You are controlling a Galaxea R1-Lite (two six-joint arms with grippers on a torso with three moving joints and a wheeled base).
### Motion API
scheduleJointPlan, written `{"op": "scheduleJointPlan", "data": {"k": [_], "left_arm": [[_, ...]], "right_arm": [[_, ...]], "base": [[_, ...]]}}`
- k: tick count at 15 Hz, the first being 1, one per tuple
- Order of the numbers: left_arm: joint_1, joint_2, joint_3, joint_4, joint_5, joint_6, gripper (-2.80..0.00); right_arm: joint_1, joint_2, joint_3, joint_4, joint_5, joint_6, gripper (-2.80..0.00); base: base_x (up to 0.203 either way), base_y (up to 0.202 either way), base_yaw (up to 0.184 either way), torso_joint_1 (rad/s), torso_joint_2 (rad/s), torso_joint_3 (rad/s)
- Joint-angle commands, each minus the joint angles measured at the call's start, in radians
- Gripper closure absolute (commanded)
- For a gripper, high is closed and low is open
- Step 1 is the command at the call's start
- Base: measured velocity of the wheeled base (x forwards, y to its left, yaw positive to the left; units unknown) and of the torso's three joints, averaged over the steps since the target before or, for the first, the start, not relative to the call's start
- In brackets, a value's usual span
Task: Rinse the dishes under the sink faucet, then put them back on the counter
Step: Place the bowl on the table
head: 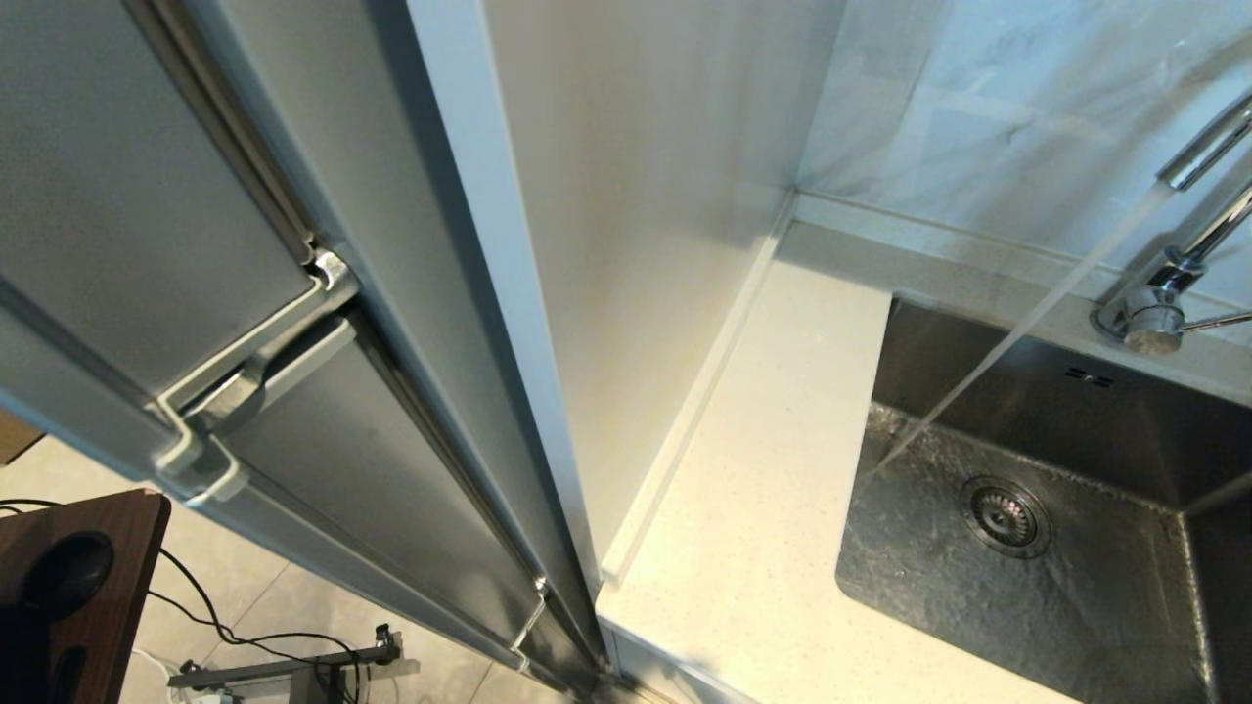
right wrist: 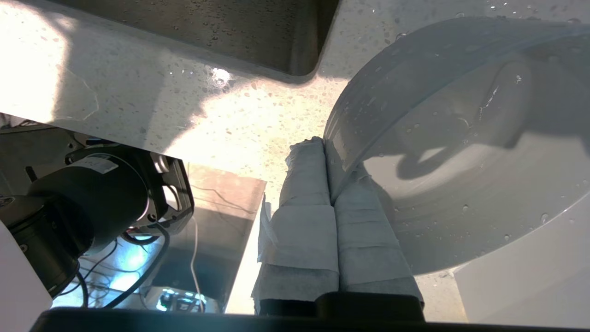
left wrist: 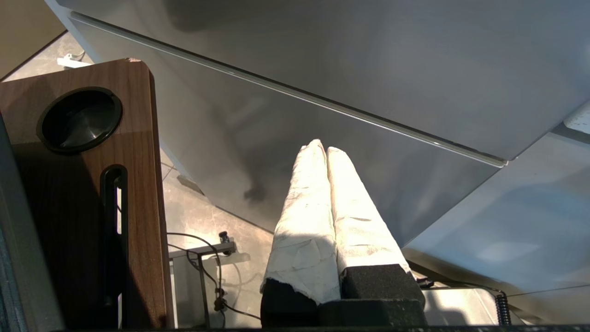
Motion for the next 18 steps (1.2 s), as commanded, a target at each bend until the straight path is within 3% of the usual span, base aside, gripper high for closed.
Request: {"op": "scheduleJointPlan", "data": {"k": [1, 9, 12, 13, 18], "left_arm": [[0.000, 0.000, 0.000, 0.000, 0.000, -0.001, 0.00], [0.000, 0.000, 0.000, 0.000, 0.000, -0.001, 0.00], [0.000, 0.000, 0.000, 0.000, 0.000, 0.000, 0.00], [0.000, 0.000, 0.000, 0.000, 0.000, 0.000, 0.00], [0.000, 0.000, 0.000, 0.000, 0.000, 0.000, 0.00]], "right_arm": [[0.000, 0.024, 0.003, 0.008, 0.002, -0.008, 0.00], [0.000, 0.099, 0.011, -0.086, 0.002, -0.016, 0.00], [-0.011, 0.104, 0.015, -0.115, 0.003, -0.082, 0.00], [-0.015, 0.103, 0.015, -0.115, 0.003, -0.104, -2.80], [-0.025, 0.077, 0.024, -0.111, 0.021, -0.124, -2.80]], "base": [[0.000, 0.000, 0.000, 0.000, 0.00, 0.000], [0.000, 0.000, 0.000, 0.000, 0.00, 0.000], [0.000, 0.000, 0.000, 0.000, 0.00, 0.000], [0.000, 0.000, 0.000, 0.000, 0.00, 0.000], [0.000, 0.000, 0.000, 0.000, 0.00, 0.000]]}}
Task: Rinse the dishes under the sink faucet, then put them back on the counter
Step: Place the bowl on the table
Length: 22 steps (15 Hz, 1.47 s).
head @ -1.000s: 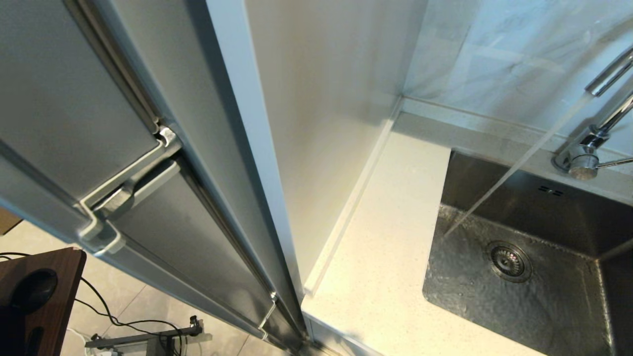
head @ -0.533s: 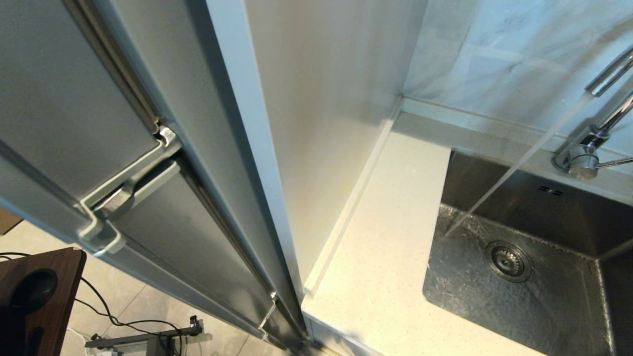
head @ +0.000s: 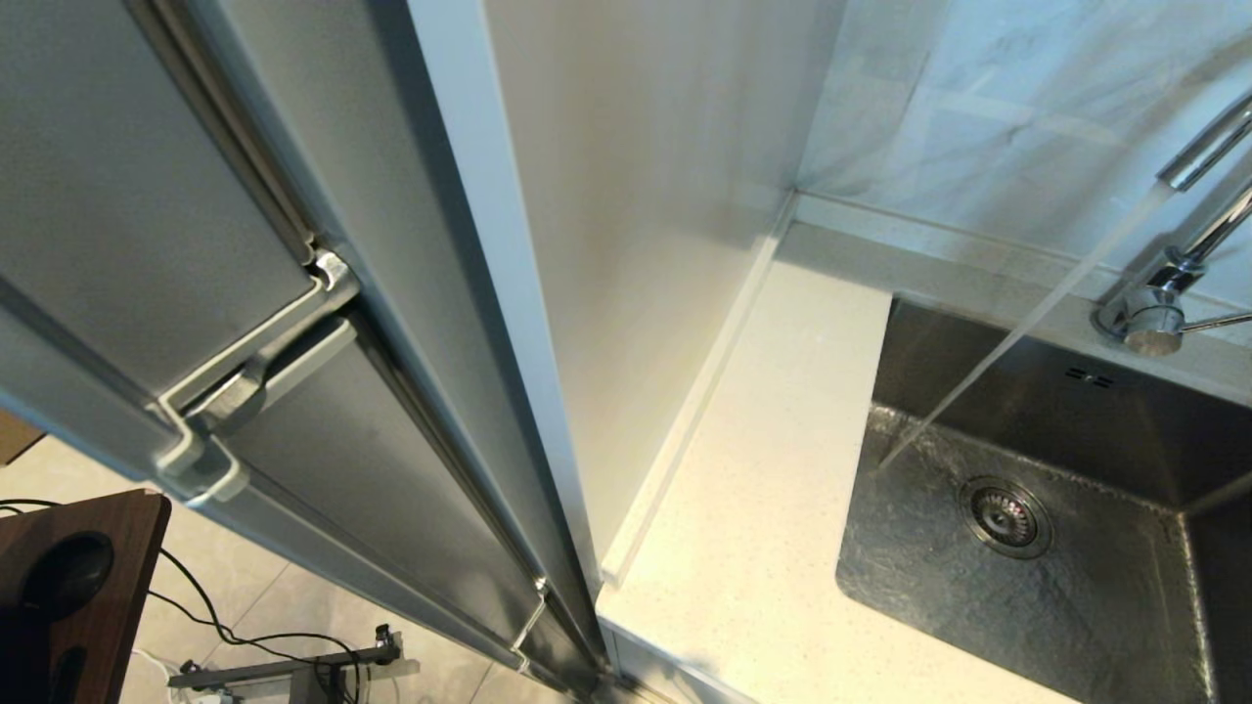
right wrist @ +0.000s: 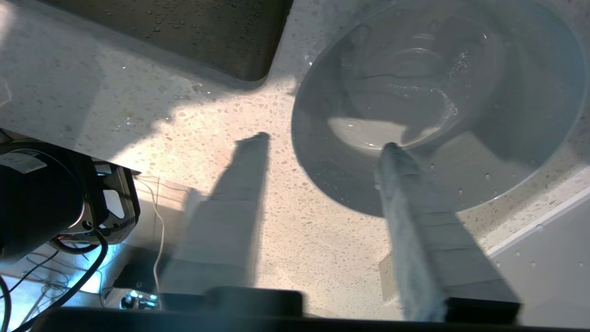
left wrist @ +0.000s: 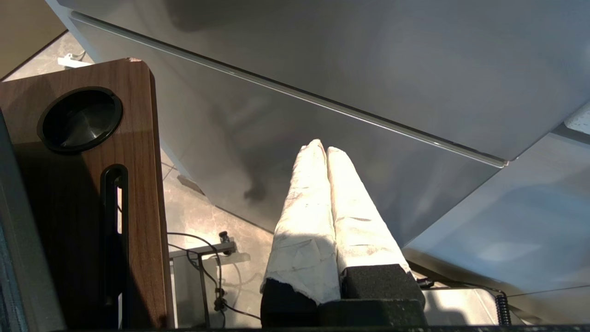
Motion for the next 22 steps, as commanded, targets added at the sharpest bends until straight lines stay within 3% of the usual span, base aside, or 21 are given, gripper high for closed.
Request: {"op": "scheduleJointPlan", "data": {"k": [1, 5, 8, 12, 17, 22], "left_arm": [[0.000, 0.000, 0.000, 0.000, 0.000, 0.000, 0.00], [0.000, 0.000, 0.000, 0.000, 0.000, -0.001, 0.00], [0.000, 0.000, 0.000, 0.000, 0.000, -0.001, 0.00], [0.000, 0.000, 0.000, 0.000, 0.000, 0.001, 0.00], [0.000, 0.000, 0.000, 0.000, 0.000, 0.001, 0.00], [0.000, 0.000, 0.000, 0.000, 0.000, 0.001, 0.00]], "right_arm": [[-0.004, -0.024, 0.001, 0.010, 0.008, -0.017, -2.80], [-0.002, -0.113, -0.009, 0.075, 0.024, -0.020, -2.80], [0.020, -0.183, -0.035, 0.224, 0.132, -0.018, -2.80], [0.098, -0.206, -0.226, 0.386, 0.167, 0.031, -2.80], [0.316, -0.204, -0.497, 0.444, 0.226, 0.501, -2.80], [0.327, -0.201, -0.561, 0.367, 0.248, 0.661, -2.80]], "base": [[0.000, 0.000, 0.000, 0.000, 0.00, 0.000], [0.000, 0.000, 0.000, 0.000, 0.00, 0.000], [0.000, 0.000, 0.000, 0.000, 0.00, 0.000], [0.000, 0.000, 0.000, 0.000, 0.00, 0.000], [0.000, 0.000, 0.000, 0.000, 0.00, 0.000], [0.000, 0.000, 0.000, 0.000, 0.00, 0.000]]}}
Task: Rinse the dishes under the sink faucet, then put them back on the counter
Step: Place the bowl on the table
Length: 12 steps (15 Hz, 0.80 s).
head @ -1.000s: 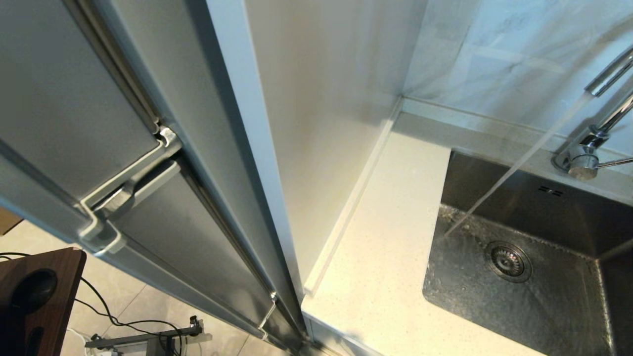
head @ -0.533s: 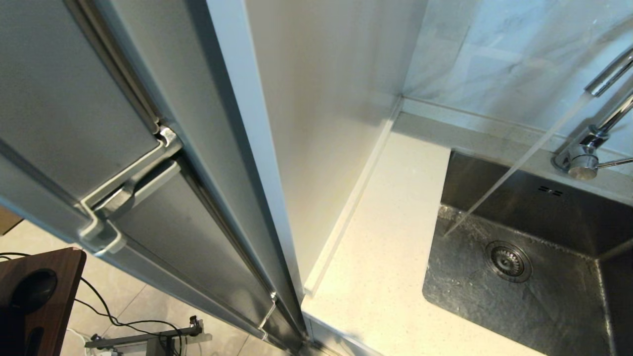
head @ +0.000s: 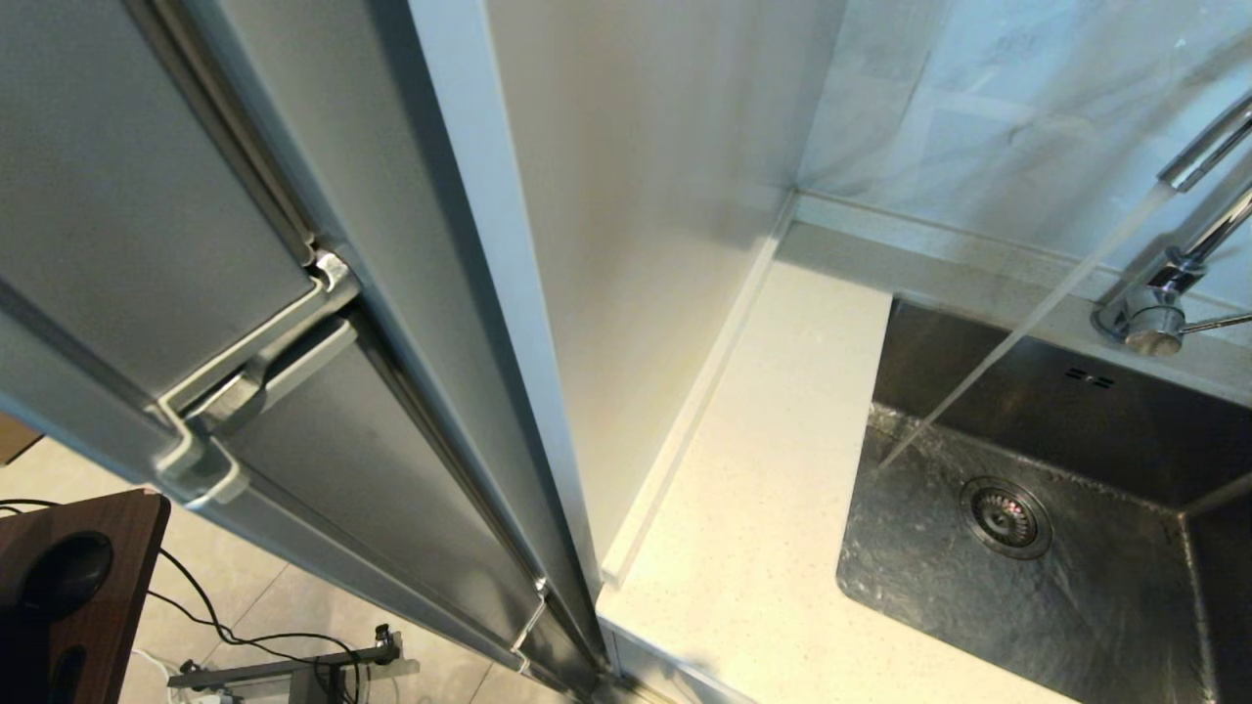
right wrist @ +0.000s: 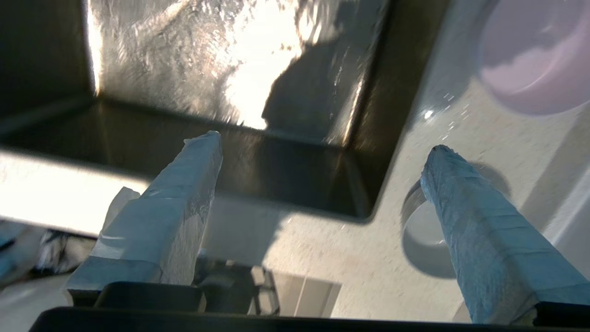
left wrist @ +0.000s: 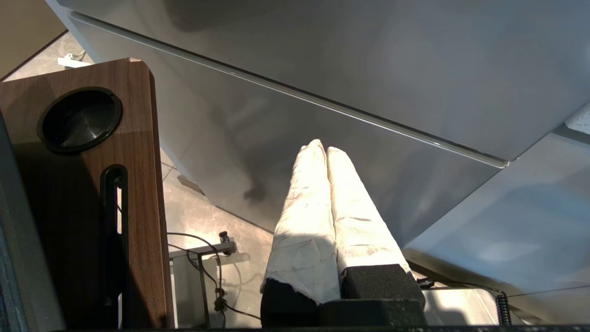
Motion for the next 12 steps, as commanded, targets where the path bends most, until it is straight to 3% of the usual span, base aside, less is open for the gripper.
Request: {"op": "scheduleJointPlan", "data": {"k": [1, 4, 12], "left_arm": [[0.000, 0.000, 0.000, 0.000, 0.000, 0.000, 0.00], [0.000, 0.000, 0.000, 0.000, 0.000, -0.002, 0.00], [0.000, 0.000, 0.000, 0.000, 0.000, 0.000, 0.00]], "right_arm": [[0.002, 0.002, -0.002, -0.070, 0.010, 0.064, -2.80], [0.007, 0.016, -0.008, -0.152, 0.012, 0.125, -2.80], [0.012, 0.001, -0.011, -0.179, 0.115, 0.143, -2.80]], "base": [[0.000, 0.000, 0.000, 0.000, 0.00, 0.000], [0.000, 0.000, 0.000, 0.000, 0.00, 0.000], [0.000, 0.000, 0.000, 0.000, 0.00, 0.000]]}}
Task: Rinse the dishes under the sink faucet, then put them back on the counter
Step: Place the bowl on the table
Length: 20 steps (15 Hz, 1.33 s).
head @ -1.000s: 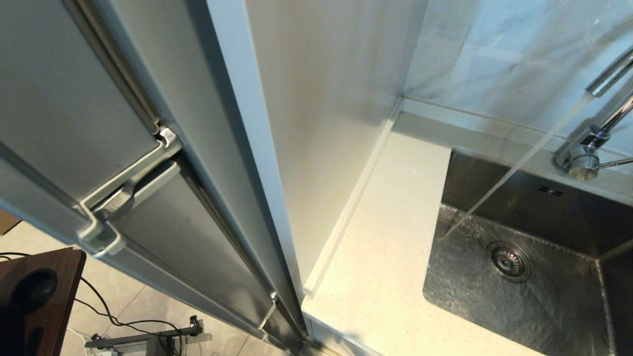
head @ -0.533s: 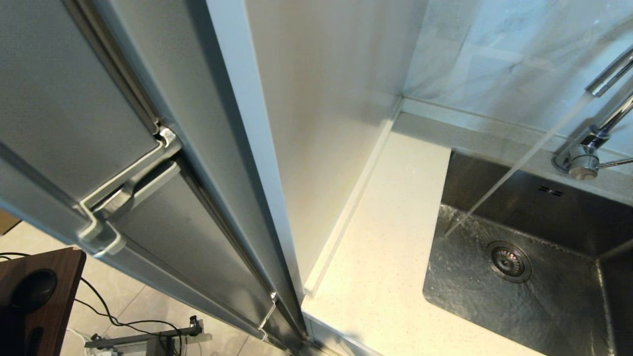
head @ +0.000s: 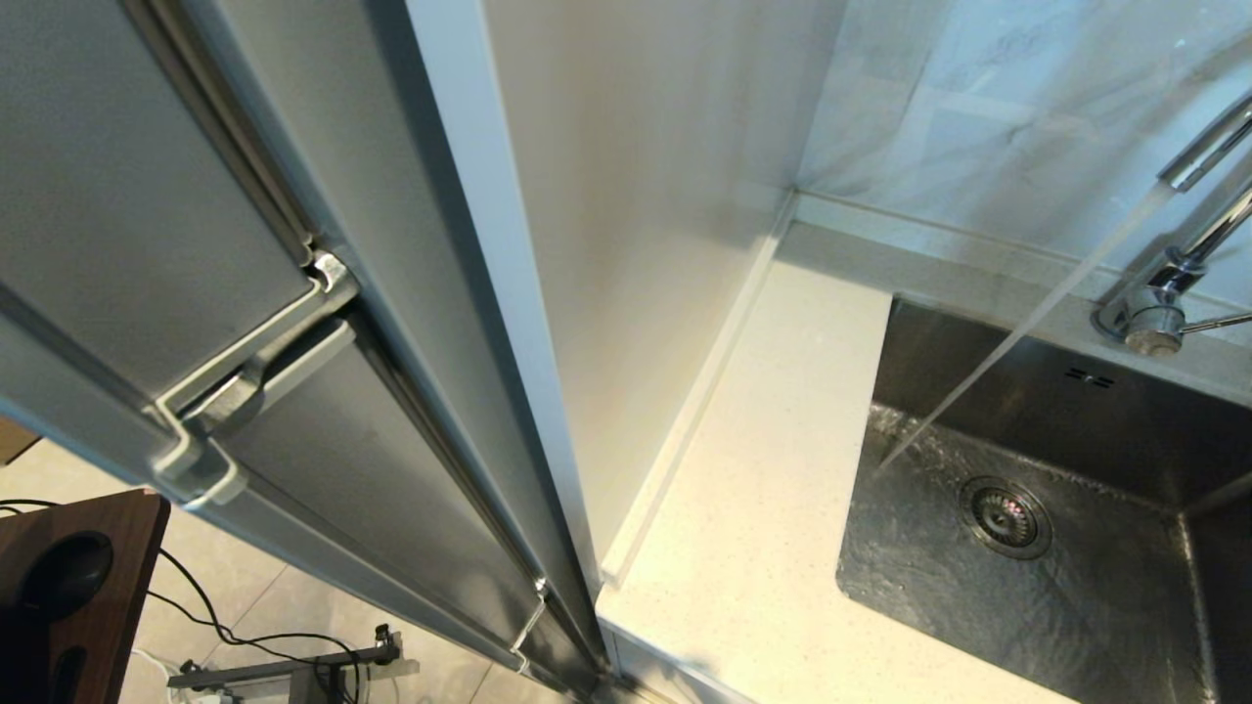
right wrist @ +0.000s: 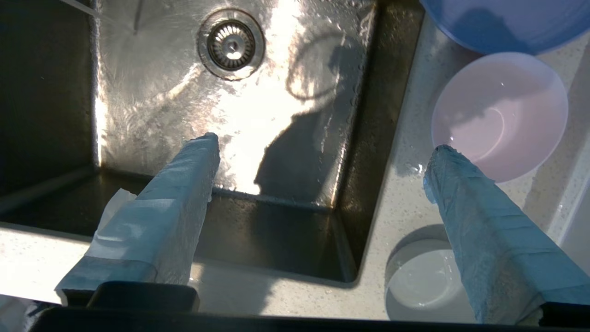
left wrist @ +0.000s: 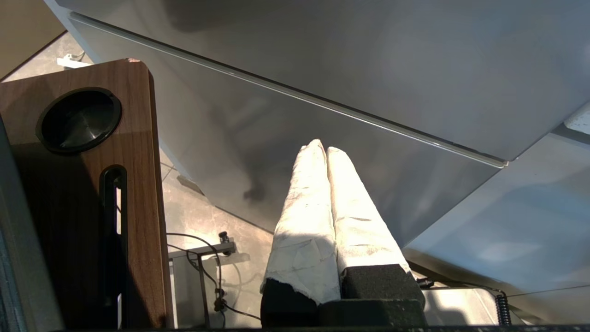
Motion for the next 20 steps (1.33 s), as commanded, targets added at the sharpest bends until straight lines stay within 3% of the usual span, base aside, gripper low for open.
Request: {"op": "scheduleJointPlan", "data": {"k": [1, 5, 11, 20], "left_arm": [[0.000, 0.000, 0.000, 0.000, 0.000, -0.001, 0.00], [0.000, 0.000, 0.000, 0.000, 0.000, 0.001, 0.00], [0.000, 0.000, 0.000, 0.000, 0.000, 0.001, 0.00], [0.000, 0.000, 0.000, 0.000, 0.000, -0.001, 0.00]], "right_arm": [[0.005, -0.017, -0.002, 0.001, 0.012, 0.011, -2.80], [0.005, -0.018, -0.001, -0.052, 0.011, 0.043, -2.80], [0.029, -0.030, -0.001, -0.147, 0.011, 0.161, -2.80], [0.039, -0.039, 0.003, -0.148, 0.009, 0.164, -2.80]], "base": [[0.000, 0.000, 0.000, 0.000, 0.00, 0.000], [0.000, 0.000, 0.000, 0.000, 0.00, 0.000], [0.000, 0.000, 0.000, 0.000, 0.00, 0.000], [0.000, 0.000, 0.000, 0.000, 0.00, 0.000]]}}
